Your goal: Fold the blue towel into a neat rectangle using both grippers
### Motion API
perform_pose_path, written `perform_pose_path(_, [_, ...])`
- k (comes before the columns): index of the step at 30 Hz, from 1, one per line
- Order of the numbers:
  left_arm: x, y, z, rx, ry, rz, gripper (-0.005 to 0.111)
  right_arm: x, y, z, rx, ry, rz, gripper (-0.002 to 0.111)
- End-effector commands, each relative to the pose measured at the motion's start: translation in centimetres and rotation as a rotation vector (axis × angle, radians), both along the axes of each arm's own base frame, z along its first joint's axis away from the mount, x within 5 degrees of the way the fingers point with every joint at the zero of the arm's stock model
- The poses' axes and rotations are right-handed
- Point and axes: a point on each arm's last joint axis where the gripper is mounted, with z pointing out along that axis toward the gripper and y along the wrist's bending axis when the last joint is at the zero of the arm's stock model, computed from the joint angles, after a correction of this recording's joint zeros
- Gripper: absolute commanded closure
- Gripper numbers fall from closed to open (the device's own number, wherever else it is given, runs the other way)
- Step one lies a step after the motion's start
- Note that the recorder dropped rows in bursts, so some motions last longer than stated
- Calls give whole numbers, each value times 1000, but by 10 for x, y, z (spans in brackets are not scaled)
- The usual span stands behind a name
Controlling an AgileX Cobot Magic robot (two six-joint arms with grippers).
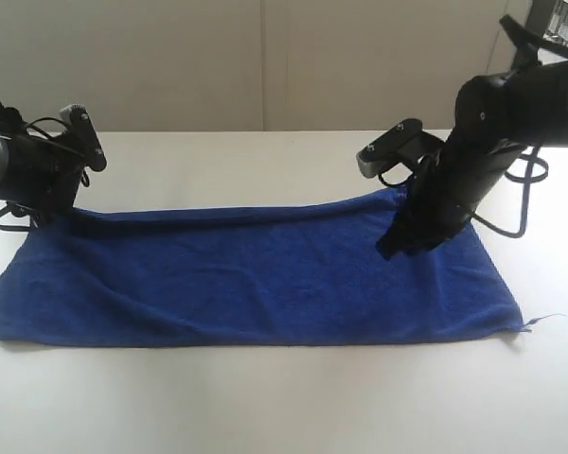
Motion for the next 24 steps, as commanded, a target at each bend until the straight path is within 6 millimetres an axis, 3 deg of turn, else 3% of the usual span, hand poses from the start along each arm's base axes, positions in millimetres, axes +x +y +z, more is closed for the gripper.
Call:
perform_pose_path(1, [8, 4, 21, 17, -84, 56, 20, 2, 1, -24, -12, 85, 27, 83])
perform_pose_path(9, [16, 4, 43, 26, -165, 99, 20, 3, 1, -59, -28, 199, 29, 104])
perform_pose_path(12, [5, 3, 53, 65, -214, 213, 20, 2, 1, -60, -29, 202, 29, 108])
perform_pose_path(14, [-8, -8, 54, -38, -154, 272, 21, 1, 1, -54, -28, 203, 27, 108])
perform_pose_path(16, [-21, -27, 53, -132, 10, 243, 21, -2, 1, -36, -21, 168, 18, 108])
perform_pose_path(17, [-31, -41, 51, -185, 148, 195, 24, -6, 0, -17, -13, 144, 3, 108])
perform_pose_path(18, [-38, -49, 50, -225, 218, 174, 28, -9, 0, -8, -12, 133, 3, 108])
perform_pose_path(20, [-57, -68, 49, -376, 405, 133, 50, -19, -2, 12, -3, 136, -26, 108])
perform_pose_path(21, [-67, -75, 50, -470, 497, 122, 70, -24, -3, 16, -5, 172, -41, 108])
perform_pose_path(24, [-81, -77, 55, -542, 585, 126, 97, -34, -10, 8, -58, 233, -112, 108])
